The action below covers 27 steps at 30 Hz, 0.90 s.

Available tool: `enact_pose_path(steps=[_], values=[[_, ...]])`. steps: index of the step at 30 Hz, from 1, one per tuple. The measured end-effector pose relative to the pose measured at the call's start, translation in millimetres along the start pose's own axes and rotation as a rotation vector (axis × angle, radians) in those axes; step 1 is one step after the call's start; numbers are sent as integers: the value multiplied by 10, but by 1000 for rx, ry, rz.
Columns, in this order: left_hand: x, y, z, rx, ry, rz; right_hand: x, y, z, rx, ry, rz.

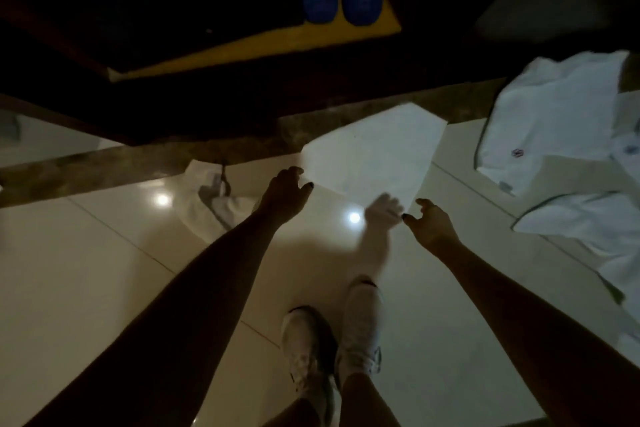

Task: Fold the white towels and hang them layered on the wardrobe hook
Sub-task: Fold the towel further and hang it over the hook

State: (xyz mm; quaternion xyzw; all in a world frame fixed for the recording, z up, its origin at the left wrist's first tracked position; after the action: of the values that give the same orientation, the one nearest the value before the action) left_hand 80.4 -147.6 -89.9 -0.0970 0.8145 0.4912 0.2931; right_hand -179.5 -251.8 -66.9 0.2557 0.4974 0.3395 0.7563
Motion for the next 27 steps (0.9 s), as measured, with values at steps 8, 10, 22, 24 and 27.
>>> enact_pose_path(steps=[8, 10, 22, 24, 27], values=[[726, -1224, 365, -242, 284, -193, 640, -1069, -710, 247, -227, -294], [836, -1366, 323, -274, 419, -188, 703, -1261, -742, 261, -263, -318], [522, -502, -136, -330, 665, -71, -118, -675, -147, 32, -470, -455], [175, -146, -344, -329, 888, -87, -551, -355, 82, -1, -488, -491], [-384, 386, -704, -287, 1022, -125, -1187, 212, 471, -83, -477, -523]])
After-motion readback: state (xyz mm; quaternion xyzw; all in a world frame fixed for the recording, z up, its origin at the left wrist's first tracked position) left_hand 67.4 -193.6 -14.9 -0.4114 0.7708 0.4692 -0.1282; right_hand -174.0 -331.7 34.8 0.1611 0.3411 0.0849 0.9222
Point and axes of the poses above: each hand's wrist, its own y-axis away from the middle knuckle, its own x-axis out of the palm, z = x × y, the point moved 4 cm from there along -y, towards the middle knuckle, and after that the axes turned 11 degrees about -x, right-handed, at the moved point
